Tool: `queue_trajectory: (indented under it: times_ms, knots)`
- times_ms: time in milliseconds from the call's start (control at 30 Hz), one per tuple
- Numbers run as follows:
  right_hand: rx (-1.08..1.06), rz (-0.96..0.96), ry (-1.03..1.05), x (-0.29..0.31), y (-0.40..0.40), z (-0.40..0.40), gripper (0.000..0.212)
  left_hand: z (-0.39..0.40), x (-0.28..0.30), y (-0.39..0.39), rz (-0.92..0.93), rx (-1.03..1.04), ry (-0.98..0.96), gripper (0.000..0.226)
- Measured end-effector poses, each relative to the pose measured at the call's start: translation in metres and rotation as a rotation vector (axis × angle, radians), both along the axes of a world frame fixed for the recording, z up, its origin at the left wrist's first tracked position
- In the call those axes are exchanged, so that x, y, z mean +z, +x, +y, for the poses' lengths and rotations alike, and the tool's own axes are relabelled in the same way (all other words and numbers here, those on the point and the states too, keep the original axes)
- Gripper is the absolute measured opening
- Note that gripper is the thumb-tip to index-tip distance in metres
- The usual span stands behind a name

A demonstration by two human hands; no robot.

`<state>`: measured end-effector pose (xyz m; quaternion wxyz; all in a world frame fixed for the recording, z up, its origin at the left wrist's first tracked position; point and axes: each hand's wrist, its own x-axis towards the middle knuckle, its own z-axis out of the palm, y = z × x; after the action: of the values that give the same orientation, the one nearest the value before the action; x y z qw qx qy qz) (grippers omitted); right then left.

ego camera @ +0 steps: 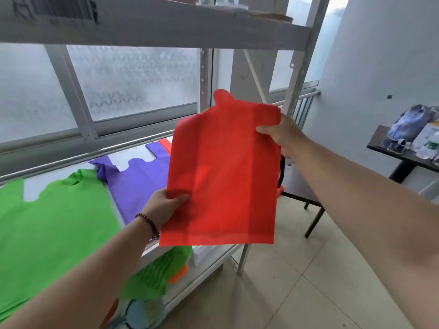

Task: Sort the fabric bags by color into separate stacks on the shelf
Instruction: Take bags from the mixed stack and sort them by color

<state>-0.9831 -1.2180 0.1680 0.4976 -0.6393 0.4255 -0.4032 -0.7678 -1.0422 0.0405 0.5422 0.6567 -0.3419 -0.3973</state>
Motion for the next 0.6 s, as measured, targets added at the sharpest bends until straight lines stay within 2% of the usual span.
queue_trajectory:
  times_ms: [167, 367, 433, 500, 600]
  knots:
    - [0.075, 0.003, -0.027, -0.005, 0.02, -0.07, 0.047, -0.04, 0.005, -0.008, -0.023, 0.092, 0.024, 0.01]
    - [0.281, 0.0, -0.044, -0.013, 0.042, -0.149, 0.051, -0.095, -0.005, -0.019, -0.003, 0.26, 0.045, 0.01]
    - [0.319, 0.004, -0.092, -0.017, 0.05, -0.175, 0.059, -0.116, -0.013, -0.029, 0.028, 0.318, 0.052, 0.008]
    - [0.33, 0.035, -0.152, -0.019, 0.059, -0.201, 0.077, -0.139, -0.021, -0.041, 0.04, 0.376, 0.043, 0.005]
    - [0.323, 0.088, -0.254, -0.021, 0.079, -0.238, 0.093, -0.179, -0.033, -0.048, 0.042, 0.496, -0.015, 0.011]
